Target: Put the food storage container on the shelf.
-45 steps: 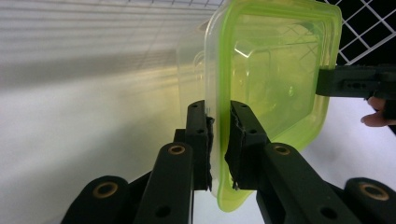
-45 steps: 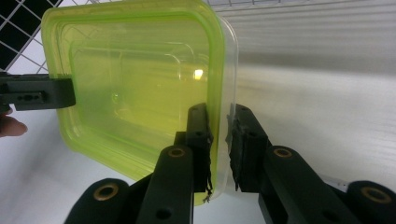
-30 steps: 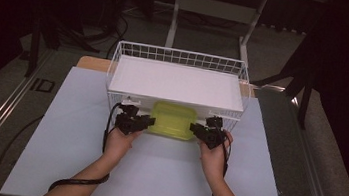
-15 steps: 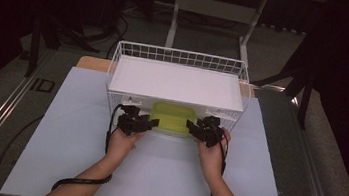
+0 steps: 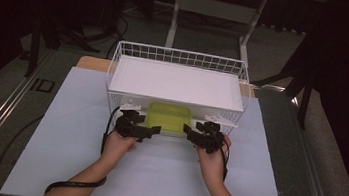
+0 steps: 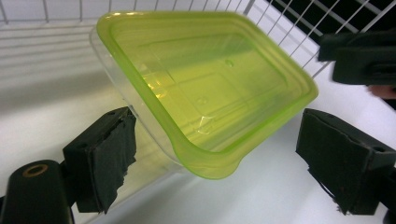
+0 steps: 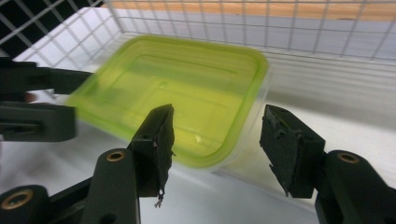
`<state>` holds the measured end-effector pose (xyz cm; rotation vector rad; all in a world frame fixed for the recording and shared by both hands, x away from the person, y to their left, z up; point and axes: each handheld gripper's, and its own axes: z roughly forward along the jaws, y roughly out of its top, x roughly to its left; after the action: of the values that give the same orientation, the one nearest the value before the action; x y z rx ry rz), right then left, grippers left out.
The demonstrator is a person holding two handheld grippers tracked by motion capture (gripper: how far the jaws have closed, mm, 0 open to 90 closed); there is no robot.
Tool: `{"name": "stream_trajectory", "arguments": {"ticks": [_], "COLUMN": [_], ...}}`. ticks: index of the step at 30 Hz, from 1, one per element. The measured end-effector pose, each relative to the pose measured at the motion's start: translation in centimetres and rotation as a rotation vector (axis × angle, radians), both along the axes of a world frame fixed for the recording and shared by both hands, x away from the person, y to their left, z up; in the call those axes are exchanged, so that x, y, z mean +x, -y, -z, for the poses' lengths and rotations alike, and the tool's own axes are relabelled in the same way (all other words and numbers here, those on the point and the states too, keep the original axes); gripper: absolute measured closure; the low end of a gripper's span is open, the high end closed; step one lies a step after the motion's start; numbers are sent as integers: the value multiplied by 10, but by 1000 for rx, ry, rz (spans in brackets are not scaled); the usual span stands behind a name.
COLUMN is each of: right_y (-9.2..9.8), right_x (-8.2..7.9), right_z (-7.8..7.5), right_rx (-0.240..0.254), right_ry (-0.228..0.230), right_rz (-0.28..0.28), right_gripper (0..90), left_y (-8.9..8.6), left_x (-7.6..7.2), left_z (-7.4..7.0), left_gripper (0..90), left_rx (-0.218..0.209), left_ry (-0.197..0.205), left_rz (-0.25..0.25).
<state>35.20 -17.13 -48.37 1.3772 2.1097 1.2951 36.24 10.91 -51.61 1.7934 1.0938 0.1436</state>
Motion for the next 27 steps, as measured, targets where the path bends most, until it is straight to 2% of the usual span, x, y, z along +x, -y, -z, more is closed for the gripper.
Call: {"name": "stream_trajectory", "arguments": {"ticks": [3, 5, 9, 11, 13, 15, 18, 20, 23, 25, 27], "right_y": [-4, -6, -11, -16, -20, -25, -32, -35, -41, -44, -46], "right_x": [-8, -12, -21, -25, -30, -33, -34, -34, -33, -32, -31], "right_z": [-1, -1, -1, 0, 3, 7, 13, 16, 19, 21, 22], "right_rx": [3, 11, 28, 35, 42, 34, 25, 4, -14, -29, -45], "right_ry": [7, 3, 0, -3, -4, -16, -35, -34, -32, -17, 2], "right_rz": [-24, -39, -66, -89, -111, -122, -127, -127, -121, -116, -88], "right_gripper": [441, 441, 442, 449, 458, 467, 505, 550, 683, 807, 892], "left_y": [-2, -4, -10, -13, -14, -14, -17, -21, -27, -32, -37], "left_x": [-3, -5, -8, -12, -17, -24, -35, -42, -54, -60, -67], "left_z": [1, 0, -1, -1, -1, -2, -6, -7, -8, -8, -6], "left_gripper": [70, 29, 29, 29, 29, 29, 29, 29, 29, 29, 29], "left_rx": [-8, 15, 20, -10, 0, 36, 47, 41, 43, 43, 47], "left_ry": [-13, 2, 4, -4, 0, 22, 32, 31, 37, 39, 42], "left_rz": [-8, -13, -31, -36, -14, 8, 27, 31, 40, 49, 51]}}
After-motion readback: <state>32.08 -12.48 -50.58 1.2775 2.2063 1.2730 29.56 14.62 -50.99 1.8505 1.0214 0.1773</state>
